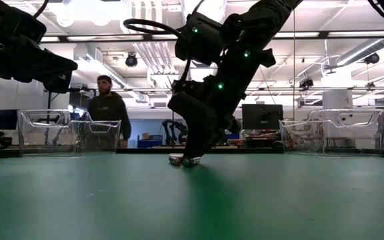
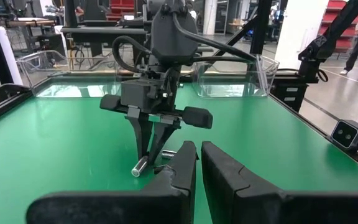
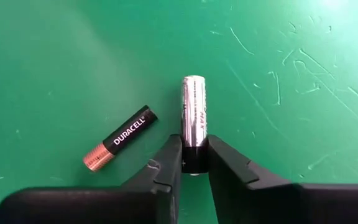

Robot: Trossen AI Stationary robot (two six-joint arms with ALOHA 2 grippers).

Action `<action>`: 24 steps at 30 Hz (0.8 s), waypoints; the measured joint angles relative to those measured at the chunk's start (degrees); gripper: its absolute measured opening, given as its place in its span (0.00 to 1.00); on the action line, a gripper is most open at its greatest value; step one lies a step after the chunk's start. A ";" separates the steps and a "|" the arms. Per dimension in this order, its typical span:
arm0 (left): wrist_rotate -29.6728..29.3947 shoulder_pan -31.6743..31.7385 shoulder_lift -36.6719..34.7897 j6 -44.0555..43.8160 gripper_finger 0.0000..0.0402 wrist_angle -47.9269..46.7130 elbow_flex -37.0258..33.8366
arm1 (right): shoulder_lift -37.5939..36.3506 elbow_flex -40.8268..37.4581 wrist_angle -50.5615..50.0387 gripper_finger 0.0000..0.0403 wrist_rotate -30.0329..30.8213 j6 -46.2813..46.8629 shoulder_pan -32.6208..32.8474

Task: Sort batteries
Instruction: Put the silver battery into the top right transparent bin

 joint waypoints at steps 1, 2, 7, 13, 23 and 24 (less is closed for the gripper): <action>0.00 0.00 0.00 0.00 0.02 0.00 0.00 | -0.04 0.04 -0.05 0.13 -0.02 -0.01 -0.01; 0.00 0.00 0.00 0.00 0.02 -0.02 0.00 | -0.04 0.17 -0.21 0.12 -0.04 -0.01 -0.01; 0.00 0.00 0.04 0.00 0.02 -0.02 0.00 | -0.43 2.42 -2.76 0.13 -0.90 2.83 -0.73; 0.00 0.00 0.07 0.00 0.02 -0.05 0.00 | -4.50 7.38 -10.65 0.12 -0.59 7.54 -3.27; -0.04 0.00 1.09 -0.02 0.02 -0.01 0.04 | -25.11 7.93 -30.35 0.12 6.31 19.62 -11.35; -0.04 0.00 1.10 -0.01 0.02 -0.19 0.04 | -27.05 7.92 -33.19 0.11 7.20 21.93 -12.31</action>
